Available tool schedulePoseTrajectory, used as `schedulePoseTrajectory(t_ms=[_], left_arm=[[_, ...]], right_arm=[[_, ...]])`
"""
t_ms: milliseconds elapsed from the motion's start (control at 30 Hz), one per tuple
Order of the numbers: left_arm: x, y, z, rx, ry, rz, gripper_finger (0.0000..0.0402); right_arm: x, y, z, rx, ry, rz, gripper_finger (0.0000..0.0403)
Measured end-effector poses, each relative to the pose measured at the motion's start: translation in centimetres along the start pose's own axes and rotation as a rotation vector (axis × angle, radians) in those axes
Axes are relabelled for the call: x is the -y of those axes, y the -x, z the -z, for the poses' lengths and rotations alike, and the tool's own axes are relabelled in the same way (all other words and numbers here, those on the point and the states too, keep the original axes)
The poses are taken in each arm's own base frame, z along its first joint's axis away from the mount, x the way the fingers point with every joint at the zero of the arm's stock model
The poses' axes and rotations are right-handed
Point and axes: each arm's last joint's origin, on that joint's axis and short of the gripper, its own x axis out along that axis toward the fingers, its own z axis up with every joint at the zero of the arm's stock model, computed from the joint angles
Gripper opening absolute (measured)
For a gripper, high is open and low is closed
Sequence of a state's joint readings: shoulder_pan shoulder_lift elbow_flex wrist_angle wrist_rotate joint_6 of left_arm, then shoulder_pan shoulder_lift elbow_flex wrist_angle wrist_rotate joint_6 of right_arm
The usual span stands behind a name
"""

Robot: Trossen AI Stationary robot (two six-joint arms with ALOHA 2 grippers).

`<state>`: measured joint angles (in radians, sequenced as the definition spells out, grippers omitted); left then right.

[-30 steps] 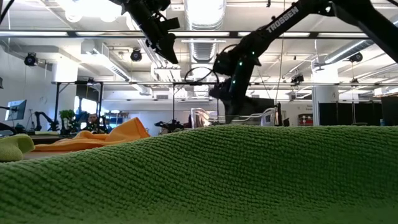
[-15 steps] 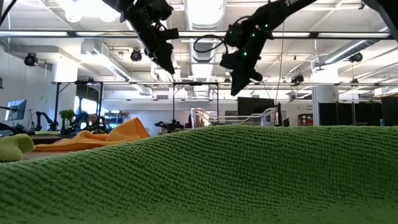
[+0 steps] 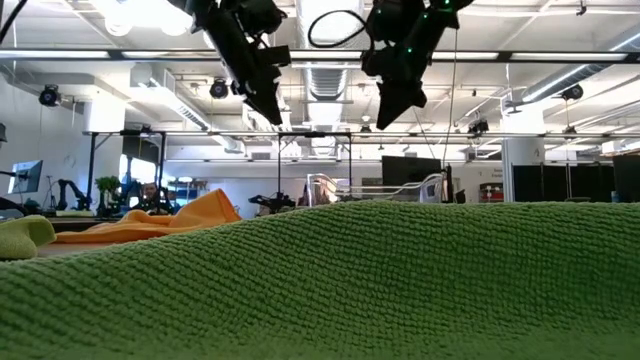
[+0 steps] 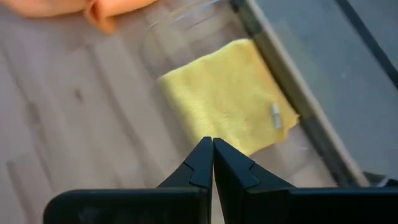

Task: Fold microfiber towels
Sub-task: Fold the green microfiber cloth

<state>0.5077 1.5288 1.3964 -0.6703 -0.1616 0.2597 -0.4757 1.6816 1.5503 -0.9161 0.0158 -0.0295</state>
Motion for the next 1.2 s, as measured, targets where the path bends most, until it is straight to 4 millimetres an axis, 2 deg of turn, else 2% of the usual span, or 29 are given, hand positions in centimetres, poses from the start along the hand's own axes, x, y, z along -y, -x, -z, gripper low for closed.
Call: schedulePoseTrajectory(t_ms=[133,400,567,867,1033,1200], left_arm=[[2.2,0.9,-0.1,-0.001,-0.01,0.053,0.0121],[7.5,2.9,-0.2,-0.003,-0.017,0.211,0.0121],[11.8,3.6,0.4,0.001,0.002,0.308,0.0121],[19.7,4.4,2.3,0.142,0.004,0.502,0.0121],[22.2,4.7,3.1,0.246,0.091,0.623,0.0121],[23.9,3.5,5.0,0.237,0.161,0.684,0.0121]], right_arm=[[-2.2,0.1,1.5,-0.027,0.0,-0.031,0.0009],[-7.7,0.5,6.1,-0.099,0.007,-0.134,0.0009],[-11.5,1.1,9.1,-0.156,0.006,-0.206,0.0009],[-18.0,1.7,13.7,-0.202,0.007,-0.338,0.0009],[-20.6,1.5,16.0,-0.234,0.025,-0.413,0.0009],[-22.1,0.9,18.3,-0.265,0.025,-0.44,0.0009]])
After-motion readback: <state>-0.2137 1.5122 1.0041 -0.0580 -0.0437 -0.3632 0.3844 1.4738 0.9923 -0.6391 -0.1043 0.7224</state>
